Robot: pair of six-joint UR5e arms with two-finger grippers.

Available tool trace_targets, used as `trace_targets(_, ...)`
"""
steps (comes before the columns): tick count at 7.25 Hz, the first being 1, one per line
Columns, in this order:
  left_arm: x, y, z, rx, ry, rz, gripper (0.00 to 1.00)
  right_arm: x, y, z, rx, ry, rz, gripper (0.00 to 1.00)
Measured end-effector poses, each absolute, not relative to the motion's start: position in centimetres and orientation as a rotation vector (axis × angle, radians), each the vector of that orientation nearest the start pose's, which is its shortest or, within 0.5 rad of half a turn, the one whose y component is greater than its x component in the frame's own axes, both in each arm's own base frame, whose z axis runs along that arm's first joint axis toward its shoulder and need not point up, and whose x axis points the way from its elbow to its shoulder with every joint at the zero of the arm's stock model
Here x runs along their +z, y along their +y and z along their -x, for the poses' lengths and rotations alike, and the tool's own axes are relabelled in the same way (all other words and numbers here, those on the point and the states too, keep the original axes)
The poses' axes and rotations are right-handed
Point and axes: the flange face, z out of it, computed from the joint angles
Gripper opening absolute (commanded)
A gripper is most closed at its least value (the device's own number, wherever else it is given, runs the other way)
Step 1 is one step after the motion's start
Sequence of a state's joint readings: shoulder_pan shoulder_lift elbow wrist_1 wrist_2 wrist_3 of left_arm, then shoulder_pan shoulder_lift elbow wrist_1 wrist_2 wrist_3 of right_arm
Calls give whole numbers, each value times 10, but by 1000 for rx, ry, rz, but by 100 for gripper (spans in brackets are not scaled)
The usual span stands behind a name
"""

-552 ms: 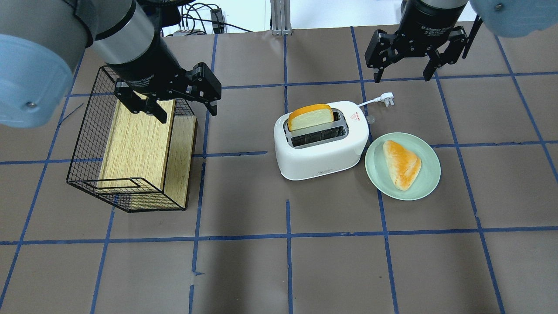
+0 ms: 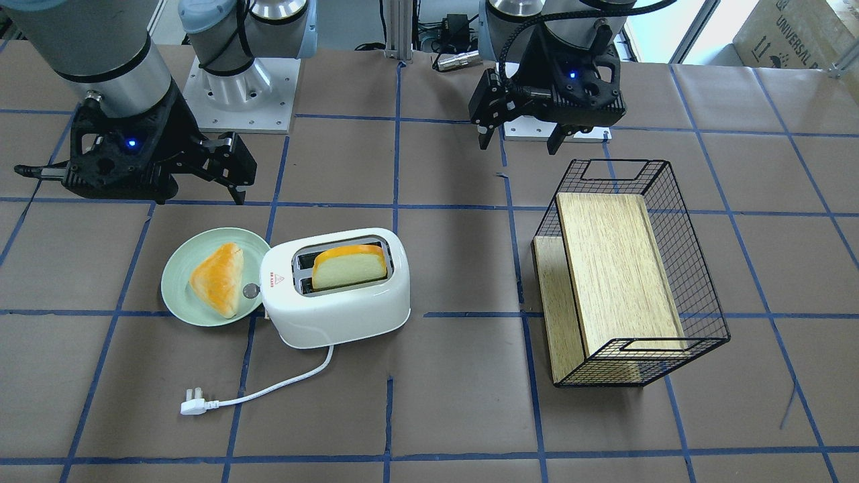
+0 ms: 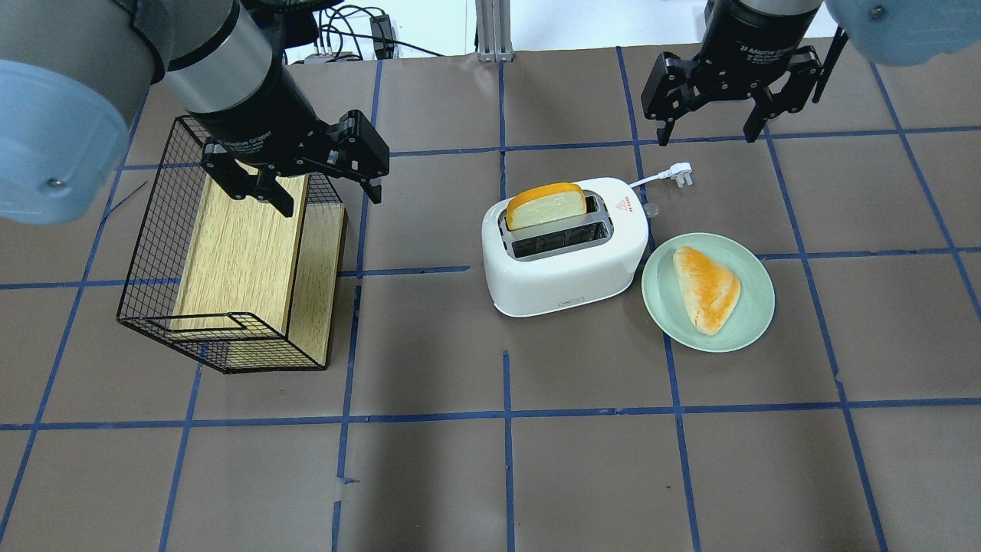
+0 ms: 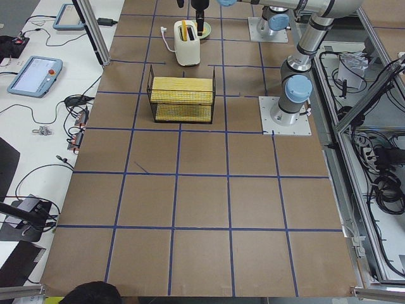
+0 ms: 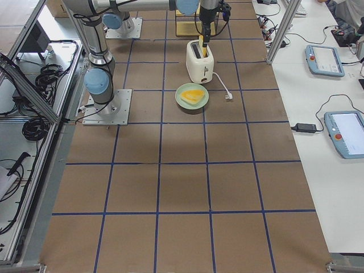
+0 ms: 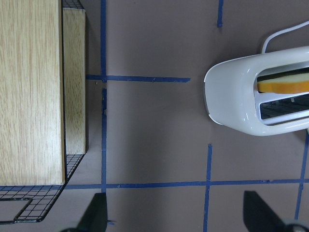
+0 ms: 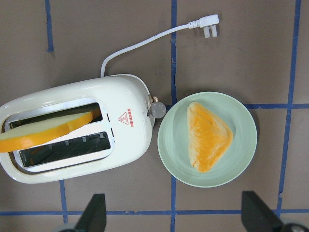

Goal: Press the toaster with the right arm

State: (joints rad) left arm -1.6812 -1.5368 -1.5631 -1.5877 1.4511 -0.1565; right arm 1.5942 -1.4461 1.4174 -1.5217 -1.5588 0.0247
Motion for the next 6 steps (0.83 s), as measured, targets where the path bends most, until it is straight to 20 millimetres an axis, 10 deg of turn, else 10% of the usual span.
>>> trace_targets(6,506,-461,197,-11,3262,73,100,494,-539,-146,31,3119,17,100)
